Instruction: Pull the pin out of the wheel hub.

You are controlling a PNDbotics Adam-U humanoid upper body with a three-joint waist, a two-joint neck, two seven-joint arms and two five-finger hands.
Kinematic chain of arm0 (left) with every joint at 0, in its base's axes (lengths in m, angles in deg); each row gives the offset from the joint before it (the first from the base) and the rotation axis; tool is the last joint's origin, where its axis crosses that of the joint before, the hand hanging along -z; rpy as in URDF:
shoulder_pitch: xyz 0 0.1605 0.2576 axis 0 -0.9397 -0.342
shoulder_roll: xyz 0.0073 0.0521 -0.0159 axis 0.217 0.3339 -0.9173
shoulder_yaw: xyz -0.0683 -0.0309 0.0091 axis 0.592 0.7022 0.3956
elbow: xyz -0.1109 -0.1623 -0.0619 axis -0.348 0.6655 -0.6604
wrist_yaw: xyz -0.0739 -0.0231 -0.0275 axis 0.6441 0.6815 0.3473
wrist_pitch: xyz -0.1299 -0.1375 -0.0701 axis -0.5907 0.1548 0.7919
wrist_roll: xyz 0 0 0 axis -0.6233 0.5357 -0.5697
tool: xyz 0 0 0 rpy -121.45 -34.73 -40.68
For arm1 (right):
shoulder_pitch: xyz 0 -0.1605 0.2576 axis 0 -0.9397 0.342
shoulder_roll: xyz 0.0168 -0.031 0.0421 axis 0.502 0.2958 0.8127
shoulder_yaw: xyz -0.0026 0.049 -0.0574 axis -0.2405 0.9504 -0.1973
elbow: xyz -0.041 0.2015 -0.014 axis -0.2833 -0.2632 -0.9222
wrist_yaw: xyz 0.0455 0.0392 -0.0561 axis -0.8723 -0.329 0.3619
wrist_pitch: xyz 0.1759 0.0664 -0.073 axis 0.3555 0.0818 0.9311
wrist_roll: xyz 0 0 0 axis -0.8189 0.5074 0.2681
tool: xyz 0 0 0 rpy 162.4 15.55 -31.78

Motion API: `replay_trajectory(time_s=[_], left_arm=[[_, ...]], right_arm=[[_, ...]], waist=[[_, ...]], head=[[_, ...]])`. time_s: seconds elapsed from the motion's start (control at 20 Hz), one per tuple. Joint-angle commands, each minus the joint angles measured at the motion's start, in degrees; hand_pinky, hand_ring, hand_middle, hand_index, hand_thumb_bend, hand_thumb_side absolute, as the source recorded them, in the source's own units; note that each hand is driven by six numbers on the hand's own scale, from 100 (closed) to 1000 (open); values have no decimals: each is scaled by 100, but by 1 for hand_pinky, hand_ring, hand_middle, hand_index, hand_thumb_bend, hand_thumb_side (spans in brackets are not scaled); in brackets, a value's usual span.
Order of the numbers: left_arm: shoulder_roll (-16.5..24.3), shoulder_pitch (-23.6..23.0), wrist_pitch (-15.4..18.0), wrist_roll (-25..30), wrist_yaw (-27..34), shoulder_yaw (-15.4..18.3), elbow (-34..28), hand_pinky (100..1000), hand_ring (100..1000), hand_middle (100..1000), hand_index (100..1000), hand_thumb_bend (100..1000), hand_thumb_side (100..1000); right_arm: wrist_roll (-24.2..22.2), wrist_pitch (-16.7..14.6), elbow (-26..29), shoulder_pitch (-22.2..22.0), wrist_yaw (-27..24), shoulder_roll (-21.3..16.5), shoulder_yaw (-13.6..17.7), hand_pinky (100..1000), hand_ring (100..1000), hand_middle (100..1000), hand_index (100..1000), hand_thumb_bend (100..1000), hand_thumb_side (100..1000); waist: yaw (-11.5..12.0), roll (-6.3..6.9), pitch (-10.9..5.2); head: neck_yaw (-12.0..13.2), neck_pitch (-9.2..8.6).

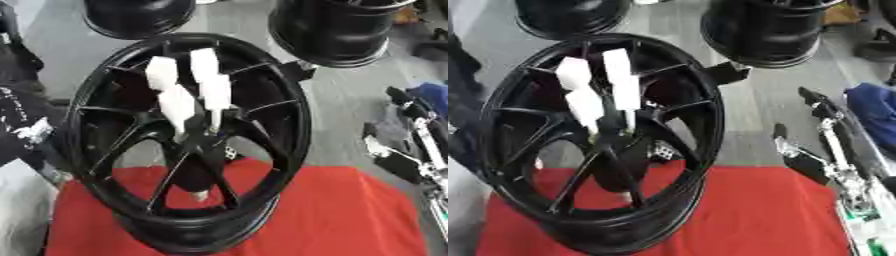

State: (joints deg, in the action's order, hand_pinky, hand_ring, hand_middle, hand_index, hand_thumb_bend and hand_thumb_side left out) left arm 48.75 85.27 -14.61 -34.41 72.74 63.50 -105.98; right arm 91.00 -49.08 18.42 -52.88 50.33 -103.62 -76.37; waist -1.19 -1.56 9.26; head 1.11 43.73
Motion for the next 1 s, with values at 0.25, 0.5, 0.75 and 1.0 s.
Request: replay_trajectory(time_s=[0.25,0.5,0.75,1.0], left_arm=[[84,43,8,2,-11,62,-127,628,639,609,768,614,368],[364,126,23,41,-114,0,-185,635,645,614,778,623,373],[1844,684,216,228,-376,-417,-264,659,656,633,804,648,373],[3935,1765,687,889,-237,-1509,50,706,680,679,836,659,351]], right_arm=[[221,-12,28,10,-163,-40,40,800,873,862,961,100,408],[382,-48,-65,-8,-414,-23,14,791,866,854,957,100,413],[415,-76,-165,-59,-529,-57,-16,788,862,851,953,100,417],[360,-111,-264,-91,-585,-81,-87,787,854,850,950,100,429]], waist=[[-6,7,-92],[-24,32,-122],[-72,114,-210],[-186,211,-285]], head=[[19,-27],[37,1],[75,37],[121,39]])
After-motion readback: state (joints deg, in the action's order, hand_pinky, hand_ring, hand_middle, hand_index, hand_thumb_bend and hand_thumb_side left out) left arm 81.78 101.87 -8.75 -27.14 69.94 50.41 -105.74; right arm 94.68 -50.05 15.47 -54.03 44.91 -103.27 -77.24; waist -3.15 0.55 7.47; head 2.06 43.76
